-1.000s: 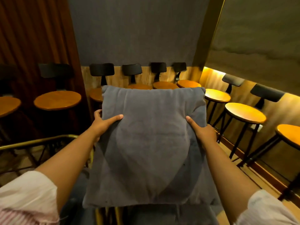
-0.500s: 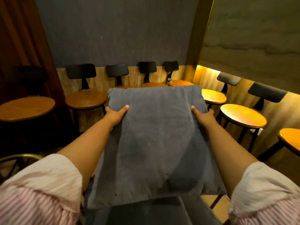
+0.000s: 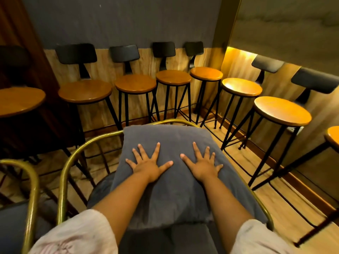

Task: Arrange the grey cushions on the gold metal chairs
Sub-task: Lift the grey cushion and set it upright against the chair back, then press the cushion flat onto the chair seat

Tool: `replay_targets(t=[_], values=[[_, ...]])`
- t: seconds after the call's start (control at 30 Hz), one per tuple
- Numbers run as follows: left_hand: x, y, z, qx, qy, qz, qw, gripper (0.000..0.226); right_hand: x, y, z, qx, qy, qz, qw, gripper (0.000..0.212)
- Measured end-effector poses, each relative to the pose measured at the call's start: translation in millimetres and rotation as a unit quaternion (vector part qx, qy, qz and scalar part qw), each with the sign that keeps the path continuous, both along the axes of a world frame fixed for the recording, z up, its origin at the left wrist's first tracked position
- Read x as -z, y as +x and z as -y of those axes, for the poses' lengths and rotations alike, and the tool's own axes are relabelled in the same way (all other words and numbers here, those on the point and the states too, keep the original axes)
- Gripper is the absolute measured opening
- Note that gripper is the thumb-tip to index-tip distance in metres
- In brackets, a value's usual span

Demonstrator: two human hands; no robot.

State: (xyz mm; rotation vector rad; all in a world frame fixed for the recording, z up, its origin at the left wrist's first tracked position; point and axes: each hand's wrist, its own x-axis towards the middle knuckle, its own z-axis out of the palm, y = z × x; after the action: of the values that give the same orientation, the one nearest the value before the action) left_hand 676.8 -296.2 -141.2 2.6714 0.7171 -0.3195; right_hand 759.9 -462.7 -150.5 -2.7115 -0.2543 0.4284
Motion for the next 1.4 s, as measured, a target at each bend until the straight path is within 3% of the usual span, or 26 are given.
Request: replay_targets(t=[0.23,0.5,0.73,0.87,1.0,1.17,1.4], values=[[3,-14,-4,0.014,-0.009,0.0,1.0,0.089,7,-14,-3,0.003,-0.014,0.028,1.0,0.082],[-14,-80,-27,0.063,-0.035,0.081,0.994,0.071,-24,-60,-16,0.028,-0.002,0.097,0.995,0.07],[-36,-177,-79,-0.002,-0.105,0.158,0.982,0.058,-47,-139,-81,-0.101,0.06,0.147,0.982,0.052],[-53,-252,-128,-0.063,-0.087,0.206,0.973,0.053,-63,-198,-144,-0.17,0.145,0.153,0.963,0.045],[-52,-349,-189,-0.13,-0.074,0.207,0.967,0.053,-60,-269,-221,-0.242,0.208,0.128,0.939,0.043],[-33,-484,-250,-0.272,-0.071,0.219,0.934,0.055,-30,-369,-313,-0.302,0.241,0.039,0.922,0.039],[15,-652,-315,-0.453,-0.073,0.184,0.869,0.059,50,-487,-403,-0.245,0.244,-0.167,0.923,0.038]])
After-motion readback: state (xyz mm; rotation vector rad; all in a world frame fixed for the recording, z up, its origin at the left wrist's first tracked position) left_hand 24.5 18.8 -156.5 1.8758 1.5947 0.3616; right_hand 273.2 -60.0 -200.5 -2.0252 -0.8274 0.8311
